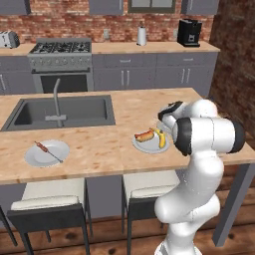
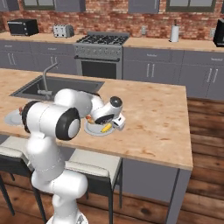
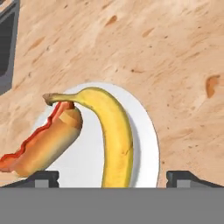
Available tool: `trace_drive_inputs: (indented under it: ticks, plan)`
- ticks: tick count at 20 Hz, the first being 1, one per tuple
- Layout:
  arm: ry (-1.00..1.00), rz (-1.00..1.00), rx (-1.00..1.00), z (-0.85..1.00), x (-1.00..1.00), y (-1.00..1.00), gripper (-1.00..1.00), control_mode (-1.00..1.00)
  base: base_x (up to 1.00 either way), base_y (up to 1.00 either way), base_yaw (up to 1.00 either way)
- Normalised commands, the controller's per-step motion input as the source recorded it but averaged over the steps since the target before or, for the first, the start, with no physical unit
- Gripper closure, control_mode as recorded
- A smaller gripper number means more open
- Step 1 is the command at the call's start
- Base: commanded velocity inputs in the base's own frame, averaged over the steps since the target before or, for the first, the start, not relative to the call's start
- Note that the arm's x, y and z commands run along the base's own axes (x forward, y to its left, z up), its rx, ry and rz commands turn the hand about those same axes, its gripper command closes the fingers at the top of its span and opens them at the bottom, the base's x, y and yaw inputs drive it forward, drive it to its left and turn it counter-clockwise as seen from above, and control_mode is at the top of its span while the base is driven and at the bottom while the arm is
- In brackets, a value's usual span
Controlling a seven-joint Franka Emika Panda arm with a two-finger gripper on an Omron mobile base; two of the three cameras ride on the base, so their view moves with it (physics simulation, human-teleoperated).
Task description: Pick up the banana and pear from the fridge and place one fruit on each plate on the dining counter.
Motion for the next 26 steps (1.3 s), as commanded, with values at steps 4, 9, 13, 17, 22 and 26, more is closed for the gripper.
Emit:
trace_drive_inputs:
  ticks: [4, 9, 13, 17, 22, 26]
  plan:
    - [-0.01, 0.03, -0.02, 1.00, -0.69, 0.02, -1.00, -1.00, 0.00, 0.00, 0.00]
    - [0.00, 0.20, -0.26, 0.74, -1.00, 0.27, -1.00, -1.00, 0.00, 0.00, 0.00]
    - [-0.01, 0.23, -0.29, 0.53, -1.00, 0.43, -1.00, -1.00, 0.00, 0.00, 0.00]
    - [-0.09, 0.18, -0.14, 0.31, -1.00, 0.31, -1.00, -1.00, 0.00, 0.00, 0.00]
    - [-0.11, 0.16, -0.04, 0.14, -1.00, 0.06, -1.00, -1.00, 0.00, 0.00, 0.00]
    - [-0.12, 0.10, -0.01, 0.00, -1.00, 0.00, -1.00, -1.00, 0.00, 0.00, 0.00]
